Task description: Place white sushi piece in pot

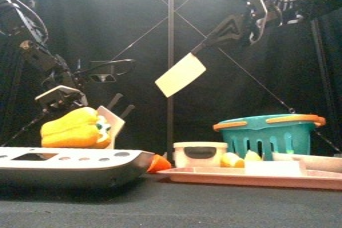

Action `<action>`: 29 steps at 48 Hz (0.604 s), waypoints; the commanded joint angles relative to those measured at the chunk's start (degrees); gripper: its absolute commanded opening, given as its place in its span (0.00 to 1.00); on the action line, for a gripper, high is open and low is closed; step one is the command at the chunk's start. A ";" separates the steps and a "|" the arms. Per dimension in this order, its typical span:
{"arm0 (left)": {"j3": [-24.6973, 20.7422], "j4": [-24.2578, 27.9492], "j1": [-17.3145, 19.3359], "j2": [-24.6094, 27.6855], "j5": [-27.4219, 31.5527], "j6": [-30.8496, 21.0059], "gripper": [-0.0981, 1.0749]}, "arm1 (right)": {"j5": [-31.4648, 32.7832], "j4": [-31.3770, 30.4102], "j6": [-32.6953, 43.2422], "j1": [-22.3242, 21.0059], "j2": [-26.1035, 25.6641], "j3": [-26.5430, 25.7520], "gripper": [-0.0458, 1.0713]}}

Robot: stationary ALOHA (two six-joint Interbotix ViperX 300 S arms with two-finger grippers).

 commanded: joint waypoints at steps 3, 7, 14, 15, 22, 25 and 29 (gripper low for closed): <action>-1.58 -0.09 -0.09 -0.70 -0.18 -0.09 0.62 | -0.53 0.35 0.18 0.79 -2.11 0.09 0.42; -2.02 -0.09 -0.26 -0.97 -0.09 0.00 0.62 | -0.62 0.35 0.18 0.97 -2.99 0.62 0.42; -4.22 -0.09 -0.97 -2.02 -0.26 0.09 0.62 | -0.53 0.70 0.18 0.88 -4.83 2.55 0.42; -4.83 -0.09 -1.14 -2.20 -0.26 0.09 0.62 | -0.53 0.79 0.18 0.79 -5.19 2.90 0.42; -8.53 0.09 -1.85 -2.37 -0.70 0.18 0.62 | 0.00 2.20 0.79 0.70 -8.17 5.80 0.42; -9.93 0.26 -1.67 -1.93 -0.88 0.35 0.62 | 0.09 2.02 1.58 0.70 -9.32 6.77 0.42; -11.60 0.79 -1.58 -1.14 -2.20 0.18 0.62 | 0.09 1.05 2.90 0.70 -10.63 7.65 0.42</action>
